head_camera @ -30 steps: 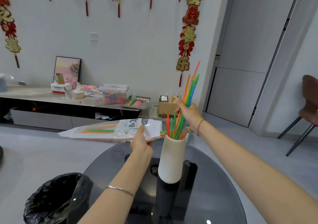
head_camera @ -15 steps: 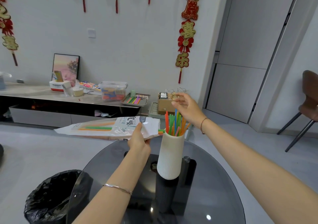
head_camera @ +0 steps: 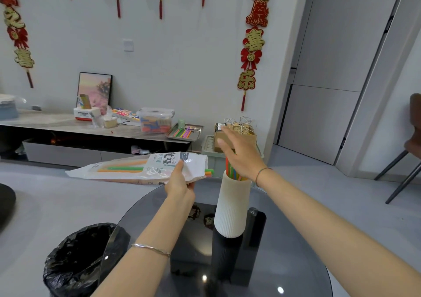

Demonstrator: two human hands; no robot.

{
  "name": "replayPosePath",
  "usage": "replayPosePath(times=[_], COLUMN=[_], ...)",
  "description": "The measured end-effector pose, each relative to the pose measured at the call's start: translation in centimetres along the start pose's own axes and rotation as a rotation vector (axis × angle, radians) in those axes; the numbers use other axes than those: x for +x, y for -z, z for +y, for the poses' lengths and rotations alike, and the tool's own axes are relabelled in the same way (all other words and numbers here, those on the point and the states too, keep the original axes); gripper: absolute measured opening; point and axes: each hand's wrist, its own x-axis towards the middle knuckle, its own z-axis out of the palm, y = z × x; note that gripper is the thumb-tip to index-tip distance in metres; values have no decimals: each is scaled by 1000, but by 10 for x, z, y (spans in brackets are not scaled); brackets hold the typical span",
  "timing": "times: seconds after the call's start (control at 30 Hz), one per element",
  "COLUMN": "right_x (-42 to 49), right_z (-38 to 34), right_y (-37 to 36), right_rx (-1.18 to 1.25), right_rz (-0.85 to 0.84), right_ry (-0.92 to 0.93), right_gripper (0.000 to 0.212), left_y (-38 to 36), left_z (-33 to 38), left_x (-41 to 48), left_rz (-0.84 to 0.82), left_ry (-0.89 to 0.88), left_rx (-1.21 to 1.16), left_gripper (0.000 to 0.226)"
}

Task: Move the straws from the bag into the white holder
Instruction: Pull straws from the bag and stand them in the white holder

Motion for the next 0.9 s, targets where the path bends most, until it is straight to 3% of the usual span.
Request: replayPosePath(times=[0.1,0.23,0.33,0.43,0.6,0.73,0.9], right_x=[-4,-3,-3,-6,-4,1,19], right_z=[-31,-56,-69,-78,-90,-93,-88], right_y=[-14,-44,-63,-78,-84,-81,-82], right_rx=[623,1034,1590,1871,1937,1756,1545], right_rz=[132,136,77,48,48,39,181], right_ry=[-205,-529,-891,-1054,-990,-933,-908], right_gripper=[45,44,51,54,31,23,21], left_y=[-2,-4,-7,-11,-8,-4,-4], left_z=[14,32,41,48,48,42,35], left_x=[-1,-2,-1,-3,0,2,4], left_rz=[-9,-8,-10,-86,-133,-36,98], left_ry=[-32,-117,-290,-495,-597,-567,-458], left_rx=[-2,-4,123,324,405,287,82], left_gripper=[42,50,52,51,48,45,51])
